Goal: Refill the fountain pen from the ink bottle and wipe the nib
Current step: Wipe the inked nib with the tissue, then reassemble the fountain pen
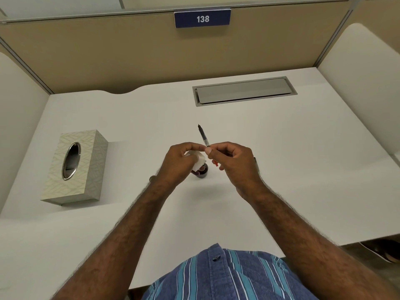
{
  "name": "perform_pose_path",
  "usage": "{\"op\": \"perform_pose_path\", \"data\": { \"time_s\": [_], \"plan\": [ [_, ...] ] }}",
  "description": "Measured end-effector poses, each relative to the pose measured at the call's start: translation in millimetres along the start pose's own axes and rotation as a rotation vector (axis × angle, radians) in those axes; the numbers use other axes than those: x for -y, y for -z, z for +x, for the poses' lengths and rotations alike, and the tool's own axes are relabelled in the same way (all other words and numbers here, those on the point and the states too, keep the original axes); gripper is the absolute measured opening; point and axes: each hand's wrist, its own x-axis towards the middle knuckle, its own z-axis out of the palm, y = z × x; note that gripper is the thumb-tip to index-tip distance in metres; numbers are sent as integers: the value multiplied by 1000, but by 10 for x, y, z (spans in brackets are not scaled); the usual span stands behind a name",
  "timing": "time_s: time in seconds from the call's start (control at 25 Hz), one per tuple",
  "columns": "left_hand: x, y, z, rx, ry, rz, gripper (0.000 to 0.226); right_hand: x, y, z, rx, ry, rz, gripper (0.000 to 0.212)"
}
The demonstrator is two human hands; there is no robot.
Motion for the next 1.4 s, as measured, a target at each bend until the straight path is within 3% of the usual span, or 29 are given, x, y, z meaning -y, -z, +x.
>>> {"op": "perform_pose_path", "data": {
  "time_s": [0.16, 0.68, 0.88, 1.16, 1.4],
  "plan": [
    [0, -51, 2, -24, -86, -26, 18, -15, 30, 21, -17, -2, -21, 9],
    [-63, -158, 26, -75, -16, -183, 20, -171, 263, 124, -33, -40, -39, 11],
    [-31, -93, 58, -114, 39, -227, 17, -584, 692, 409, -232, -158, -229, 9],
    [-23, -86, 43, -97, 67, -244, 20, -1065, 698, 545, -176, -279, -778, 38],
    [-41, -59, 45, -107, 103, -235, 34, -1193, 589, 508, -216, -342, -797, 17]
  ]
}}
